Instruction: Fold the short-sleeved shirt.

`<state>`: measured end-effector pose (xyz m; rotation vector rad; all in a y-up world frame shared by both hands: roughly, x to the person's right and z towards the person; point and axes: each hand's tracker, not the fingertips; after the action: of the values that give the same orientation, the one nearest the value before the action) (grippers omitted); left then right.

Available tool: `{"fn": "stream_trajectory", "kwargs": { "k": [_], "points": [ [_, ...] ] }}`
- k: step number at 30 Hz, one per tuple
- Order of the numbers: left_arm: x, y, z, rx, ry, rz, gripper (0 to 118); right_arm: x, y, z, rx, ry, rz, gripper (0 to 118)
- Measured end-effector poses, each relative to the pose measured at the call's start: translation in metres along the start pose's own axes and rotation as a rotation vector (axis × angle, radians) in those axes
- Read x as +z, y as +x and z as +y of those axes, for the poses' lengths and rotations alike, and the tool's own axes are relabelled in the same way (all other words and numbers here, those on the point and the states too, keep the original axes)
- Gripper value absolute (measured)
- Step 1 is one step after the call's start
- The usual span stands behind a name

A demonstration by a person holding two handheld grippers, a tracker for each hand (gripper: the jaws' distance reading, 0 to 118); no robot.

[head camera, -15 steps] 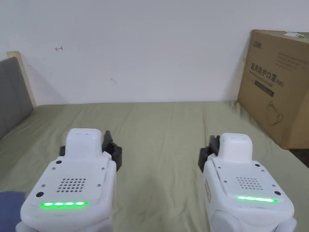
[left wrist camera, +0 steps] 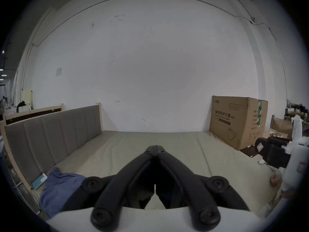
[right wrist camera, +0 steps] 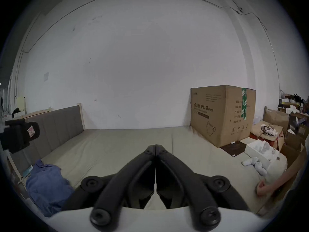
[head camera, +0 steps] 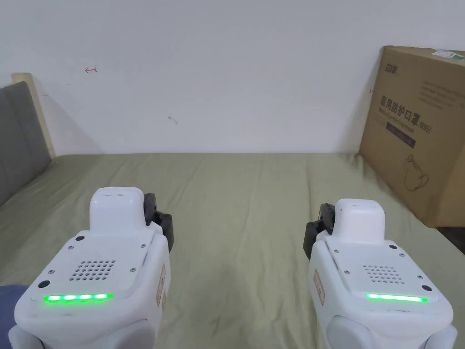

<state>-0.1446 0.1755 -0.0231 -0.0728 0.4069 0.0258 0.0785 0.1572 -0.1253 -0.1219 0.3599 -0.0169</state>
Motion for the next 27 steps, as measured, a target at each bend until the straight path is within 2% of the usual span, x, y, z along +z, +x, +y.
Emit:
{"fn": "stream_trajectory", "kwargs": {
  "k": [3, 8, 11, 13, 15, 21, 27],
  "points": [
    [-0.003, -0.002, 0.001, -0.002, -0.007, 0.001, 0, -0.001, 0.0, 0.001, -0.006, -0.003, 0.005, 0],
    [-0.004, -0.007, 0.0, -0.001, -0.008, 0.0, 0, -0.002, -0.004, 0.002, 0.043, -0.015, 0.018, 0],
    [-0.003, -0.017, 0.003, 0.015, -0.014, 0.007, 0, -0.005, -0.009, 0.006, 0.045, -0.022, 0.049, 0],
    [0.004, -0.028, 0.007, 0.034, -0.003, 0.027, 0, -0.008, -0.018, 0.01, 0.039, -0.026, 0.118, 0],
    [0.013, -0.045, 0.012, 0.058, 0.02, 0.084, 0, -0.013, -0.033, 0.011, 0.065, -0.023, 0.162, 0],
    [0.049, -0.113, 0.013, 0.093, 0.01, 0.302, 0, -0.027, -0.091, 0.004, 0.095, -0.081, 0.367, 0],
    [0.081, -0.172, 0.0, 0.127, -0.058, 0.452, 0, -0.032, -0.152, -0.012, 0.14, -0.15, 0.545, 0]
  ]
}}
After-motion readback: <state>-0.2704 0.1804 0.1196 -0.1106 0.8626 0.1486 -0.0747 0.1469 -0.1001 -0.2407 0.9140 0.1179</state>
